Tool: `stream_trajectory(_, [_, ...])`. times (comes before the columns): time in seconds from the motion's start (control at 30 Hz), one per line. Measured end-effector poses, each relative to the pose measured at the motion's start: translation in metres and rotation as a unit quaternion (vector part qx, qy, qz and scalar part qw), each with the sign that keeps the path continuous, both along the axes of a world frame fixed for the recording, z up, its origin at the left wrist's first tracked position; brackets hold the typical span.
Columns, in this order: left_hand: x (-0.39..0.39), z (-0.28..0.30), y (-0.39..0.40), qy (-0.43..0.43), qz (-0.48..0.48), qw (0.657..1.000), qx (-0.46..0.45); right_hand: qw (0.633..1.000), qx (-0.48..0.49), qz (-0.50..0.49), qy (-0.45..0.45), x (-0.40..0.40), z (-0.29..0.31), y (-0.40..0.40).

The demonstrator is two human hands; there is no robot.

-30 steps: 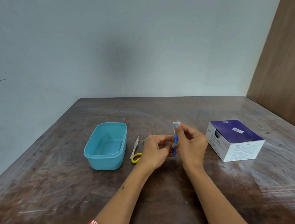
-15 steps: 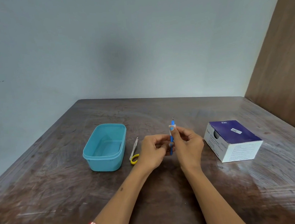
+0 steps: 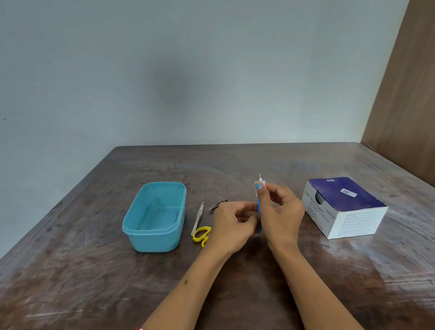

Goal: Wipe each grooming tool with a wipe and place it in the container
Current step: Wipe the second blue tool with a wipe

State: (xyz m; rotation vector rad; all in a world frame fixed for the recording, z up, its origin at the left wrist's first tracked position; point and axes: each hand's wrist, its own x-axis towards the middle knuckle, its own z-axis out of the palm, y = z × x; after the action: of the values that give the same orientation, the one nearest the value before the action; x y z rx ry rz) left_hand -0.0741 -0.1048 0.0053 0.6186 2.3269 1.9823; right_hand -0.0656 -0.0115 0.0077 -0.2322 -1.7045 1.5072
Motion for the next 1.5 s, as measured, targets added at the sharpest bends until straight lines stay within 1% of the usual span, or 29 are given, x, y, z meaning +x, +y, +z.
stream_trajectory(0.13, [0.0022, 0.0006, 0.0006, -0.013, -0.001, 1.000, 0.010, 1.000, 0.012, -0.003, 0.003, -0.0014, 0.0004, -0.0006])
stream_trajectory(0.3, [0.0031, -0.0001, 0.0030, -0.008, -0.005, 1.000, 0.010, 1.000, 0.007, -0.005, -0.007, -0.0015, -0.0003, -0.0005])
stream_trajectory(0.5, [0.0038, 0.0007, 0.0030, -0.002, 0.019, 1.000, 0.005, 1.000, 0.007, -0.004, -0.007, -0.0019, 0.0000, -0.0017])
stream_trajectory(0.67, [0.0007, 0.0026, -0.0002, 0.045, 0.072, 0.996, -0.006, 0.999, 0.049, 0.014, -0.014, 0.0022, -0.0026, -0.0036])
stream_trajectory(0.73, [0.0003, 0.0032, -0.0014, 0.045, 0.075, 0.996, -0.014, 0.998, 0.059, 0.017, -0.019, 0.0014, -0.0034, -0.0039])
stream_trajectory(0.9, [0.0023, 0.0027, -0.0014, 0.050, 0.056, 0.995, -0.067, 0.997, 0.077, -0.024, -0.004, -0.0013, -0.0023, -0.0018])
stream_trajectory(1.13, [-0.0021, 0.0010, -0.0034, 0.070, 0.093, 0.992, -0.039, 0.993, 0.120, -0.006, -0.018, -0.0009, -0.0083, -0.0019])
stream_trajectory(1.37, [-0.0028, -0.0011, -0.0016, 0.046, 0.068, 0.995, -0.061, 0.997, 0.077, -0.030, 0.011, -0.0018, -0.0031, -0.0025])
stream_trajectory(1.5, [-0.0041, -0.0025, -0.0028, 0.050, 0.084, 0.994, -0.049, 0.997, 0.077, -0.014, -0.006, -0.0020, -0.0063, -0.0016])
